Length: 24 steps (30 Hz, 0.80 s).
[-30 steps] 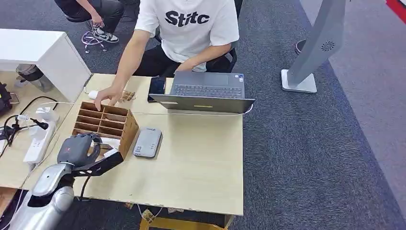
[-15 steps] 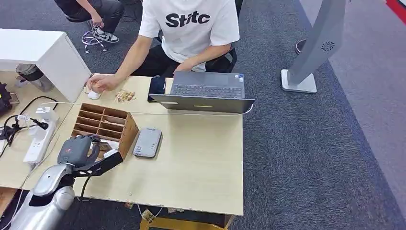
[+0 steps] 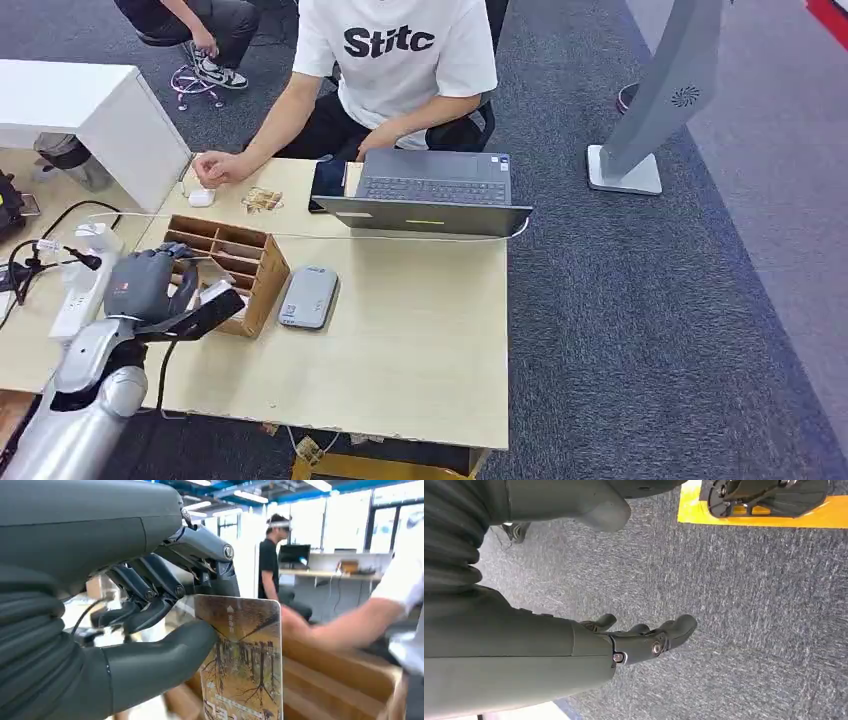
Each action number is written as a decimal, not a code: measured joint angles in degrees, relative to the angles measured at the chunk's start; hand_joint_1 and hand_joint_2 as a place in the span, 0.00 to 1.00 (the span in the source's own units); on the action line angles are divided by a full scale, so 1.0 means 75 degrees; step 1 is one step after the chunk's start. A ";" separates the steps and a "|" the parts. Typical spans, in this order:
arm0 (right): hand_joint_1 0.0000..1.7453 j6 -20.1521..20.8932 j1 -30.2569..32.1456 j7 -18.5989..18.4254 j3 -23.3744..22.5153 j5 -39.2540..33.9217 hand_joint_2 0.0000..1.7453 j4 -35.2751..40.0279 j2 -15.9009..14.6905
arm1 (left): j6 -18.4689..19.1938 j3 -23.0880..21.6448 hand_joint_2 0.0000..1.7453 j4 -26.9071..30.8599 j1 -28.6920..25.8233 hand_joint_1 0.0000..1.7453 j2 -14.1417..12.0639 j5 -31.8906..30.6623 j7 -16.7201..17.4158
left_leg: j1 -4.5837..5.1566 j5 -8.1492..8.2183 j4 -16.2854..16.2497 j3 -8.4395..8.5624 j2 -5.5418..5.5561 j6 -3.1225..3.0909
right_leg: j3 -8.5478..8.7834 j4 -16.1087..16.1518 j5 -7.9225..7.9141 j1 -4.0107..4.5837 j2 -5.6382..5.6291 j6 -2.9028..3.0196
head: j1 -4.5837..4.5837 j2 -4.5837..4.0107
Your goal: Pass the card to the sensor for recognition and then transmit it.
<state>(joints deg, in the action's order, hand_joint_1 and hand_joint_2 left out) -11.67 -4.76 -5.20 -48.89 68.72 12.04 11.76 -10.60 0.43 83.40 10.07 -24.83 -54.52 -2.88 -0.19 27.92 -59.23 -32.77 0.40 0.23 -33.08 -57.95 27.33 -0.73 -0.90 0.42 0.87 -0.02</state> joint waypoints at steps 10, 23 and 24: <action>0.00 -0.0012 -0.0011 -0.0078 0.0006 0.0070 1.00 0.0000 0.0000 | 0.0346 0.0417 1.00 0.0141 0.1984 1.00 -0.0396 0.0203 0.0321 | -0.0002 -0.0008 -0.0001 -0.0001 0.0008 0.0002 | 0.0000 -0.0002 -0.0007 0.0001 0.0005 0.0000 | 0.0000 0.0000; 0.00 0.0070 -0.0130 -0.0192 0.0012 0.0201 1.00 0.0000 0.0017 | -0.0519 0.0414 1.00 -0.1215 0.3525 1.00 0.0000 -0.0020 0.0260 | 0.0004 -0.0009 -0.0002 -0.0002 -0.0007 0.0000 | -0.0007 0.0000 -0.0014 0.0000 -0.0009 0.0004 | 0.0000 0.0000; 0.00 0.0070 -0.0133 -0.0207 0.0012 0.0204 1.00 0.0000 0.0020 | -0.0609 0.0414 1.00 -0.1235 0.3523 1.00 0.0049 -0.0034 0.0206 | 0.0004 -0.0009 -0.0002 -0.0003 -0.0007 0.0000 | -0.0008 0.0000 -0.0014 0.0000 -0.0009 0.0004 | -0.0003 -0.0003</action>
<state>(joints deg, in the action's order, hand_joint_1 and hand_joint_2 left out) -11.15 -5.76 -6.75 -48.81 70.25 12.04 11.91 -15.17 3.54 74.14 36.49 -24.46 -54.77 -1.34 -0.16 27.85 -59.24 -32.80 0.35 0.23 -33.14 -57.95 27.23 -0.73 -0.97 0.45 0.85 -0.04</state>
